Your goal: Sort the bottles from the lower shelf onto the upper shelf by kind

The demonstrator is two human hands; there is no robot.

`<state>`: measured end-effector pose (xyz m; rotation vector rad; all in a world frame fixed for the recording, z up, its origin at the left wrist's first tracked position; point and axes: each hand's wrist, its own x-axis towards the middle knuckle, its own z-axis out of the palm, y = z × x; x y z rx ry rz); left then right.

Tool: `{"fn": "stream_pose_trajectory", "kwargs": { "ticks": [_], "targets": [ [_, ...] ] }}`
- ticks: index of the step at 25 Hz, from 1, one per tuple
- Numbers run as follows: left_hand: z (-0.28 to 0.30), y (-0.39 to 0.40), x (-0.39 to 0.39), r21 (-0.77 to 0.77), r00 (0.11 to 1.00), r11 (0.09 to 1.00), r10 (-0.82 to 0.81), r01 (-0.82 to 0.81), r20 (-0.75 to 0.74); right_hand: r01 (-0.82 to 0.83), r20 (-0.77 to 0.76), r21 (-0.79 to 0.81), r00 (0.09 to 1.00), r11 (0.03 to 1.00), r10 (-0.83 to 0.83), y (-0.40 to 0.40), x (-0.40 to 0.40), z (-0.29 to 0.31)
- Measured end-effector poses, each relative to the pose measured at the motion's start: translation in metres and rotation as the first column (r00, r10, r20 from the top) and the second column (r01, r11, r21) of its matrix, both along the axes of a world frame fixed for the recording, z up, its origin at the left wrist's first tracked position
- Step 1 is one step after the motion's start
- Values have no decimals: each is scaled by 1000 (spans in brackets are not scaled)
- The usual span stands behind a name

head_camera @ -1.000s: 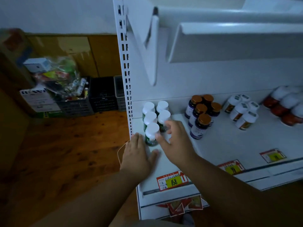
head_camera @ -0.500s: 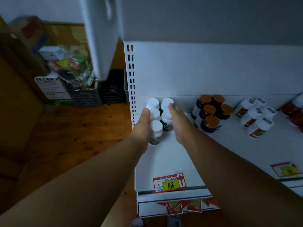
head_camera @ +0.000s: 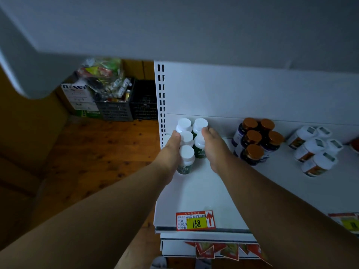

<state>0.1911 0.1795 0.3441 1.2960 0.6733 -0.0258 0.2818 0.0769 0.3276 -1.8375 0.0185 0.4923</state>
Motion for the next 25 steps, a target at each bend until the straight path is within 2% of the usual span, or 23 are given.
{"fn": "stream_pose_trajectory", "kwargs": {
  "ticks": [9, 15, 19, 23, 25],
  "targets": [
    [3, 11, 1, 44, 998, 997, -61, 62, -34, 11, 33, 30, 999, 999, -12, 3, -2, 8],
    [-1, 11, -9, 57, 998, 997, -58, 57, 1, 38, 28, -19, 999, 999, -38, -5, -9, 11],
    [-12, 14, -42, 349, 998, 936, -44, 54, -35, 130, 290, -195, 955, 972, -70, -25, -58, -4],
    [-23, 18, -57, 547, 987, 825, -156, 143, -22, -24, 387, -276, 912, 961, 133, -28, -93, -28],
    [-23, 18, -57, 609, 979, 775, -204, 169, -13, -67, 399, -267, 900, 961, 174, -22, -91, -27]
  ]
}}
